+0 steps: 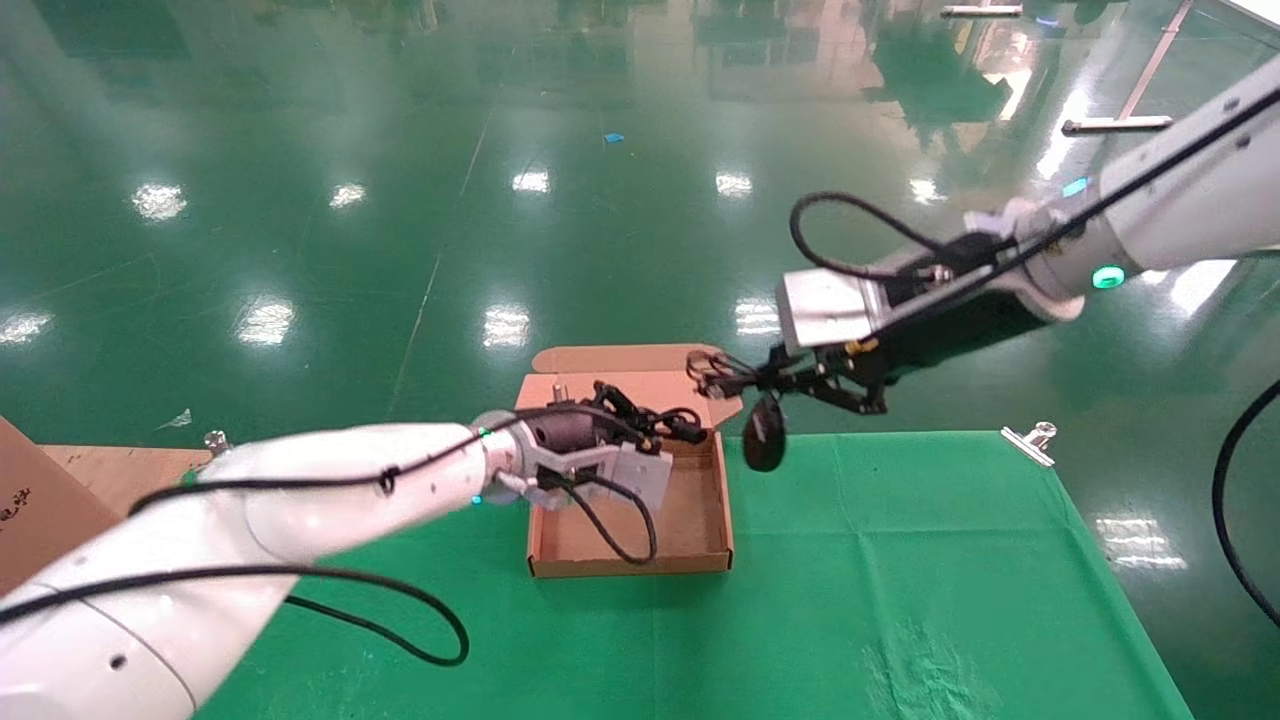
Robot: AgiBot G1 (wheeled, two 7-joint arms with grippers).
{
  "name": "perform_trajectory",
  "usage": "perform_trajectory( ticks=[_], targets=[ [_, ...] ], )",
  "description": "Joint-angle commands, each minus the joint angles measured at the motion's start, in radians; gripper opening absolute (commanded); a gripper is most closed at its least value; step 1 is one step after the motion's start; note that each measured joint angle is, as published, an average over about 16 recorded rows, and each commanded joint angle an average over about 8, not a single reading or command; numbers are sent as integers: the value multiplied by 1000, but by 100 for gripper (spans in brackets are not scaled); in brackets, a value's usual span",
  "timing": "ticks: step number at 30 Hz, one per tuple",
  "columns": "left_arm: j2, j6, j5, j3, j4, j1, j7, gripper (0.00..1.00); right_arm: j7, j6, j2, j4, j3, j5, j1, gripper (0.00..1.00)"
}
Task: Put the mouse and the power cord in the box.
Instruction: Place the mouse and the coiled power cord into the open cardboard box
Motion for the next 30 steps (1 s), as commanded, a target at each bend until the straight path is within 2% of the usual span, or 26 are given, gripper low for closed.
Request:
perform_trajectory(
  ticks=[1, 2, 4, 10, 12, 24, 30],
  targets=[
    [1, -38, 8, 43, -10, 15, -21, 0, -2, -1, 7, 1, -1, -1, -11, 0],
    [1, -51, 9, 62, -13, 20, -34, 1, -2, 0, 8, 2, -1, 0, -16, 0],
    [1, -67, 7, 97, -17, 25, -58, 15, -3, 1, 10, 3, -1, 1, -25, 0],
    [-1, -75, -23, 177, -26, 16, -105, 89, -7, 6, 13, 3, 1, 6, -45, 0],
    [-2, -80, -35, 197, -25, 10, -113, 100, -9, 7, 14, 2, 2, 7, -50, 0],
    [-3, -116, -97, 292, -20, -12, -139, 100, -16, 10, 13, -6, 2, 10, -67, 0],
    [-10, -118, -155, 309, -31, -23, -149, 100, -8, 19, -6, -10, 2, 11, -66, 0]
  ],
)
